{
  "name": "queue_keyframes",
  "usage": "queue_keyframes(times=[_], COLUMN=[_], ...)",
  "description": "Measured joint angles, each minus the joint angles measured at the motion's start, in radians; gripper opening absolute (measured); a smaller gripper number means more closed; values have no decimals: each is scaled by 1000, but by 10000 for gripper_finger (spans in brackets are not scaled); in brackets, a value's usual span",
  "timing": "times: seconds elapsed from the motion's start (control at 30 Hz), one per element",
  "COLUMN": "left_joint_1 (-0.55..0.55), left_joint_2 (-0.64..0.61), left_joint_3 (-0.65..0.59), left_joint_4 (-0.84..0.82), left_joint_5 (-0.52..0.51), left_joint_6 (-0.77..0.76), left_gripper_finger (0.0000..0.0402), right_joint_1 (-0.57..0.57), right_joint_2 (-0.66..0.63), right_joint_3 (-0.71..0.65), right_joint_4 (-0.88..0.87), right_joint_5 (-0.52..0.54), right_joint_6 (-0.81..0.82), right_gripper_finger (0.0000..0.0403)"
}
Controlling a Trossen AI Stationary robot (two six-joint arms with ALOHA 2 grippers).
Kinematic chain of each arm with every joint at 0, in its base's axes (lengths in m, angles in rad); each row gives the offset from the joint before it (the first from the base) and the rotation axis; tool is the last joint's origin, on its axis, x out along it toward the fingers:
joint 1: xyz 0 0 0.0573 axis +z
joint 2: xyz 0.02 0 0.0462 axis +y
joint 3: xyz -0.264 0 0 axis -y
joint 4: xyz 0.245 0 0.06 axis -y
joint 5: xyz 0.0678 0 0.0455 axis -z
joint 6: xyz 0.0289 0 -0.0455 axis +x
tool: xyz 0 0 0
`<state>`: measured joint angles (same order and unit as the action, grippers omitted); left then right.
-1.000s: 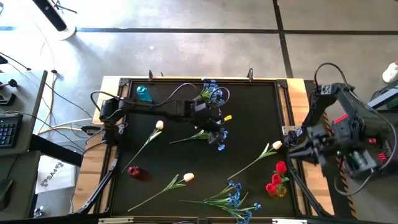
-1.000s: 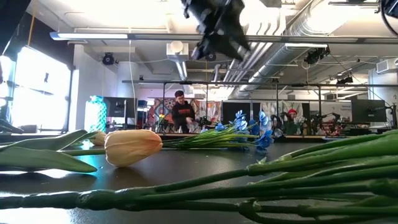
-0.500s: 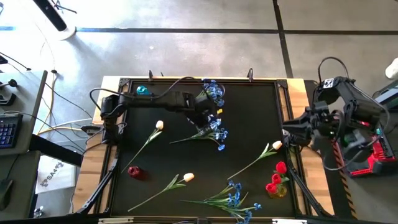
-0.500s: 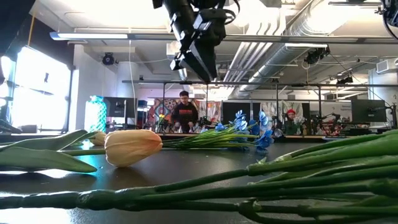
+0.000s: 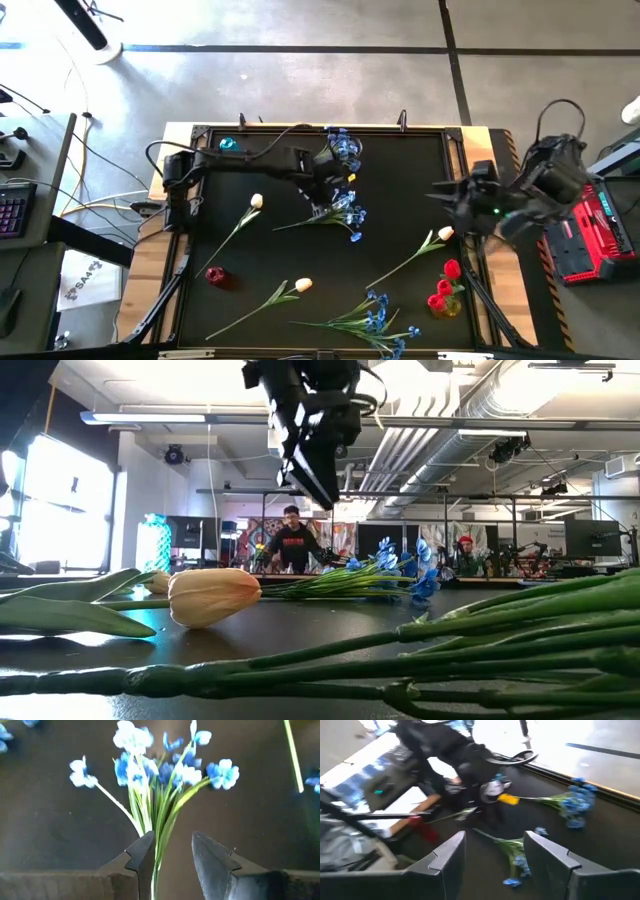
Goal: Sort flowers into vase by color
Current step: Put the middle blue flowers into the red vase
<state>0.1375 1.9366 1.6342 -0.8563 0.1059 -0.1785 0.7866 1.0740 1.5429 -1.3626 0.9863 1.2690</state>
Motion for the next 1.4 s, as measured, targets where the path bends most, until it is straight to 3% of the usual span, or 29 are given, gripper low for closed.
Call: queue_keyframes(times=[0.27, 0.47, 0.67, 1.0, 1.27, 1.4], left_joint_1=[-8, -7, -7, -9, -8, -7], left_joint_2=[2, 1, 1, 1, 1, 1], left_joint_3=[-191, -288, -361, -430, -430, -430], left_joint_4=[172, 265, 326, 418, 446, 454], left_joint_5=[34, 22, 4, -27, -29, -29], left_joint_6=[44, 76, 104, 221, 242, 198], left_gripper_finger=[117, 117, 117, 111, 15, 10], right_joint_1=[-266, -397, -494, -538, -538, -538], right_joint_2=[77, 149, 202, 252, 301, 309], right_joint_3=[0, 0, 0, 0, 0, 0], right_joint_4=[62, 237, 331, 404, 410, 412], right_joint_5=[-223, -389, -501, -531, -530, -511], right_joint_6=[-195, -431, -521, -536, -472, -433], right_gripper_finger=[178, 177, 177, 176, 176, 176])
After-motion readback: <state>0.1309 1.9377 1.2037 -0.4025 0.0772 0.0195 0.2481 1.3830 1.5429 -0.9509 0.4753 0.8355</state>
